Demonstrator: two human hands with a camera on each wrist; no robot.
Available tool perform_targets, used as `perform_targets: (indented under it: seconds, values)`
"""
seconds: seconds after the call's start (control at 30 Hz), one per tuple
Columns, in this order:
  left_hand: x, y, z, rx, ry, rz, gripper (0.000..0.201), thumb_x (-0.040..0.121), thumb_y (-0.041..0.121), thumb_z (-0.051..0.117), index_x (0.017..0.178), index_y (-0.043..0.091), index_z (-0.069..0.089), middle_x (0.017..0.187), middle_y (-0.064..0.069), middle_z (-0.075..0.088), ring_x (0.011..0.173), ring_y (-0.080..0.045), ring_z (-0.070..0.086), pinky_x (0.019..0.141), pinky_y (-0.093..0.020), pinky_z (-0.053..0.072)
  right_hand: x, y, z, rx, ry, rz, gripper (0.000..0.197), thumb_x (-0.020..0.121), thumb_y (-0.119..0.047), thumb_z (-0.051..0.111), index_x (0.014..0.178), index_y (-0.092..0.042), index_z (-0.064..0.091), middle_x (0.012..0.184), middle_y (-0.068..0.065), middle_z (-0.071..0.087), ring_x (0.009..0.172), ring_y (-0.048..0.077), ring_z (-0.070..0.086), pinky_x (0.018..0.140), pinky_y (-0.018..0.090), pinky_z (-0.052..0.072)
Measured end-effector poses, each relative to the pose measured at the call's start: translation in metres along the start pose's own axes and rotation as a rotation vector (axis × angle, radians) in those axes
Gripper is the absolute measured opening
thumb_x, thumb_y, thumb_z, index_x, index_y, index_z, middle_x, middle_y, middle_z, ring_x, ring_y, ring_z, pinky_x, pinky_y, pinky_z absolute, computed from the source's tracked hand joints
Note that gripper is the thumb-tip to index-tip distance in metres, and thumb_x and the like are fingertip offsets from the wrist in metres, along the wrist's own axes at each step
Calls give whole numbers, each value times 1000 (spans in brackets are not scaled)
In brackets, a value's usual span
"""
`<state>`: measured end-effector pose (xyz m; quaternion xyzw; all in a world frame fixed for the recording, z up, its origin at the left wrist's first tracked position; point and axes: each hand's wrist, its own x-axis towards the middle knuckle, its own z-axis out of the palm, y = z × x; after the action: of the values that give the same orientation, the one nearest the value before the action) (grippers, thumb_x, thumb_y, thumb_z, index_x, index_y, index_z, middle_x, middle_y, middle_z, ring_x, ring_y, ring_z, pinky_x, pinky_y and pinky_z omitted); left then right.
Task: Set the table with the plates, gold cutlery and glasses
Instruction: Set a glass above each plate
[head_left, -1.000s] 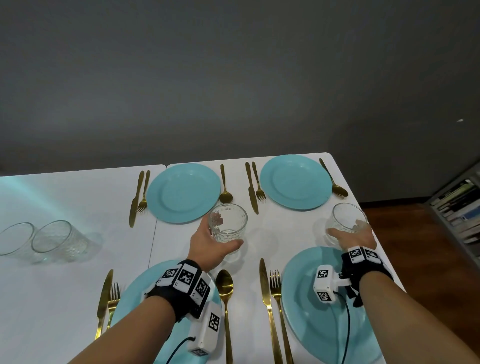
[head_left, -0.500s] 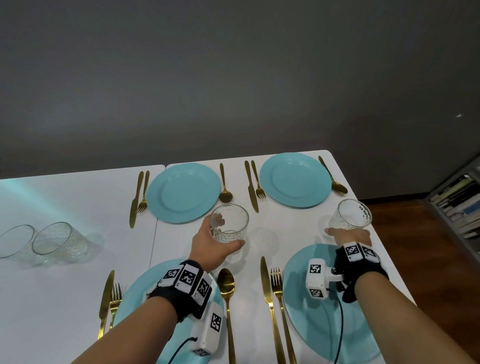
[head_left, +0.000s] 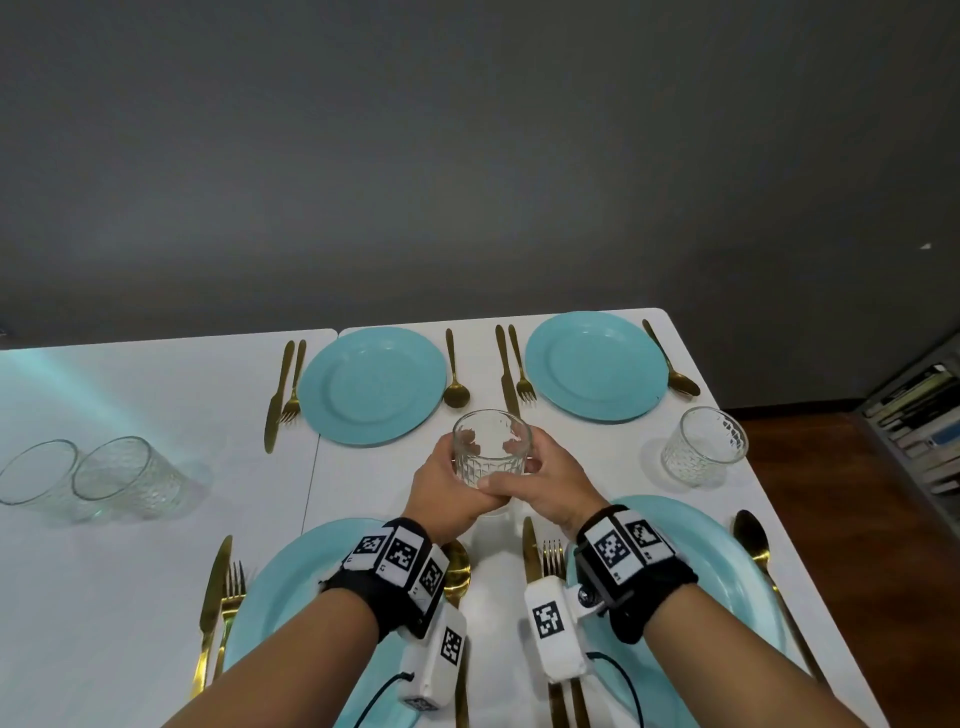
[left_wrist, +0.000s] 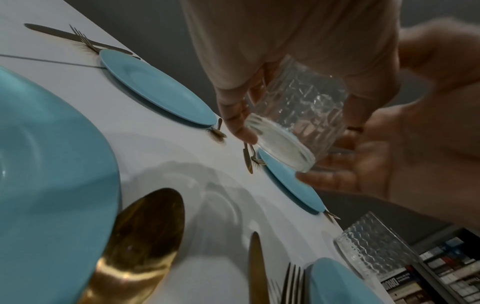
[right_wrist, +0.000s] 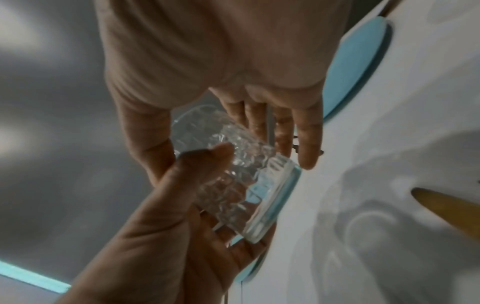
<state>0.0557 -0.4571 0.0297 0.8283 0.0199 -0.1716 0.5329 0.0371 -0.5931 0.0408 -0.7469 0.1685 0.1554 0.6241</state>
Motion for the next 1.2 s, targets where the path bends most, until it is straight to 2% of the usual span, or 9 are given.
perform_targets:
  seconds: [0.07, 0.17, 0.23, 0.3, 0.37, 0.53, 0.63, 1.03, 1.2]
  values:
    - [0, -1, -1, 31, -17, 7, 79, 60, 18, 85, 127, 17, 45, 122, 0, 60, 103, -13, 56, 71, -11, 41, 5, 3, 3, 34, 10, 17, 82, 54, -23, 87, 126, -23, 48, 111, -8, 60, 107, 14, 60, 98, 37, 50]
    - [0, -2, -1, 70, -45, 13, 88, 59, 24, 87, 134, 18, 41, 126, 0, 58, 108, -11, 54, 74, -11, 42, 10, 11, 4, 66, 57, 22, 74, 44, -25, 85, 111, -28, 53, 107, -7, 63, 107, 17, 61, 98, 41, 51]
    - [1, -1, -1, 80, -62, 7, 97, 59, 28, 87, 140, 20, 33, 135, 1, 52, 118, -12, 49, 86, -18, 46, 14, 15, 1, 49, 99, 27, 72, 51, -21, 87, 115, -25, 54, 112, -3, 63, 108, 18, 61, 98, 41, 50]
    - [2, -1, -2, 119, -76, -13, 103, 61, 29, 86, 144, 21, 27, 143, -1, 43, 129, -16, 42, 102, -32, 44, 20, 19, -3, -8, 163, 38, 74, 59, -19, 87, 124, -20, 52, 116, -2, 61, 109, 17, 59, 99, 35, 49]
    - [4, 0, -4, 150, -80, -32, 102, 63, 32, 85, 145, 19, 25, 146, -3, 40, 132, -17, 40, 106, -34, 41, 26, 24, -9, -79, 240, 60, 76, 62, -20, 86, 129, -19, 49, 119, -2, 59, 111, 17, 56, 98, 30, 46]
    - [5, 1, -11, 134, -13, -52, 92, 67, 39, 81, 142, 19, 31, 142, -2, 44, 127, -16, 44, 99, -27, 39, 40, 40, -20, -94, 405, 102, 82, 62, -21, 86, 134, -18, 46, 133, 3, 56, 122, 22, 52, 102, 28, 40]
    - [5, 2, -13, 134, 3, -78, 91, 67, 41, 80, 141, 19, 32, 142, -1, 44, 127, -17, 45, 99, -28, 40, 43, 45, -21, -67, 456, 109, 84, 62, -20, 86, 135, -17, 44, 135, 3, 54, 125, 22, 50, 101, 25, 38]
    - [0, 1, -18, 141, -1, -125, 90, 68, 46, 77, 141, 19, 31, 142, -1, 44, 126, -18, 46, 97, -29, 42, 46, 53, -16, -94, 501, 108, 88, 63, -20, 85, 138, -17, 40, 139, 4, 50, 129, 25, 47, 105, 30, 38]
    - [-5, -4, -26, 106, 14, -119, 89, 69, 43, 78, 141, 18, 31, 142, -2, 45, 124, -18, 48, 95, -29, 43, 44, 53, -16, -91, 503, 135, 97, 59, -22, 88, 140, -18, 36, 140, 6, 49, 129, 27, 46, 105, 33, 39]
